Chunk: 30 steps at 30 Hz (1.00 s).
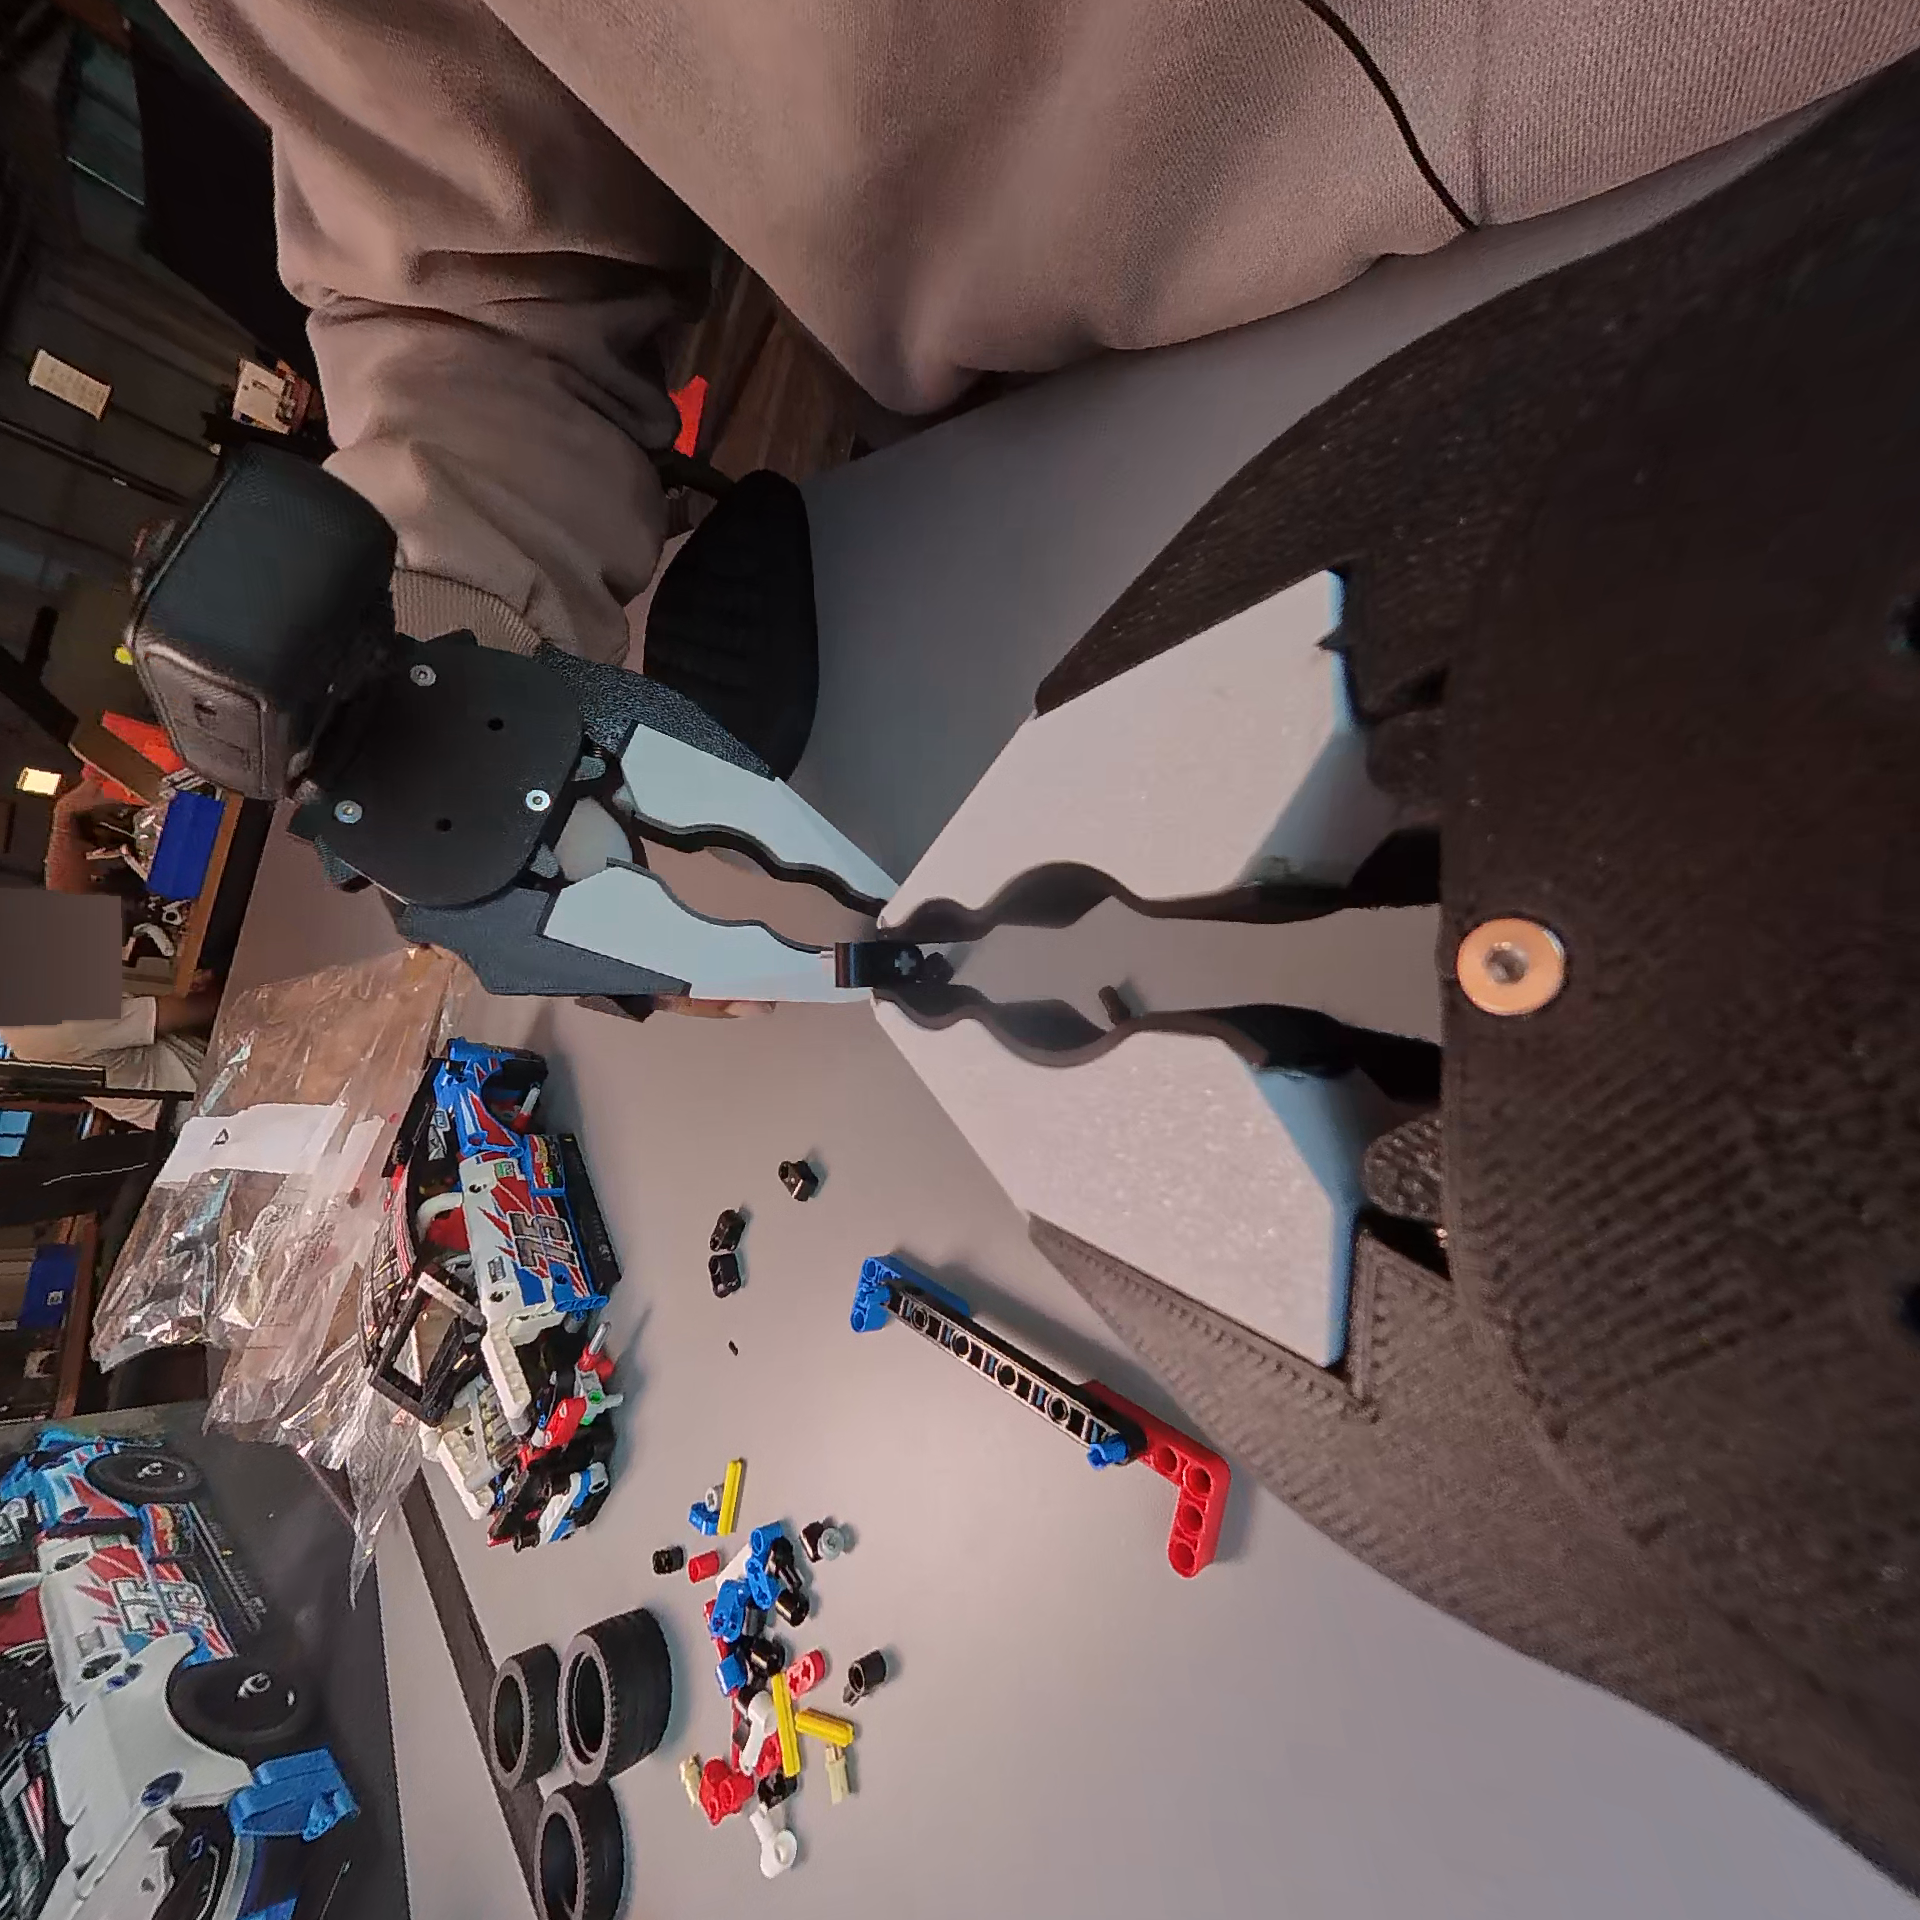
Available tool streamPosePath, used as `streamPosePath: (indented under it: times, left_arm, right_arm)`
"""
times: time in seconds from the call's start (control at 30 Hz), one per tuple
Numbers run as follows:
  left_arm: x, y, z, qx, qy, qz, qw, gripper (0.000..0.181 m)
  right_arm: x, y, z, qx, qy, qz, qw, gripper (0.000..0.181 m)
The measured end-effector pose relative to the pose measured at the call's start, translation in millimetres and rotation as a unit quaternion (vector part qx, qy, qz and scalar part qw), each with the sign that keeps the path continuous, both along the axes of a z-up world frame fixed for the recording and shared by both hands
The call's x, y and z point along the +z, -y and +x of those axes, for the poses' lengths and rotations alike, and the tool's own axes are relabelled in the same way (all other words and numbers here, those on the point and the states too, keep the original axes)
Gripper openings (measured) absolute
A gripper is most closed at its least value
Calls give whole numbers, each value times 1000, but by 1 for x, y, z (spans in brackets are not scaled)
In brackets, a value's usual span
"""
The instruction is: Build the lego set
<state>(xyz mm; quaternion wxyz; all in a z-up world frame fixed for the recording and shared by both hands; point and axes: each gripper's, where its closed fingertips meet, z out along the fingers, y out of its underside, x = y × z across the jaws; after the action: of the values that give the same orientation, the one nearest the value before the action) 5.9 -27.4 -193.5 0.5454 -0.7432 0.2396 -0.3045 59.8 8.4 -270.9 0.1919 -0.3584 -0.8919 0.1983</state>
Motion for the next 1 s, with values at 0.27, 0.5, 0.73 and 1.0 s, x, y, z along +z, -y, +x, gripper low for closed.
streamPosePath:
  times: [0.27, 0.5, 0.73, 1.0]
  left_arm:
    - [-3, 0, -2, 3, -13, -3, 1000, 6]
    - [-5, 0, -4, 3, -14, -7, 1000, 6]
    - [-4, -2, -8, 15, -17, -8, 1000, 6]
    - [-7, -2, -6, 18, -14, -19, 1000, 6]
  right_arm:
    - [-4, -1, -5, 105, 69, 65, 990, 22]
    - [-8, -1, -5, 139, 110, 72, 981, 19]
    - [4, -2, -10, -47, 98, -27, 994, 24]
    - [-6, 3, -3, -253, 75, -116, 958, 32]
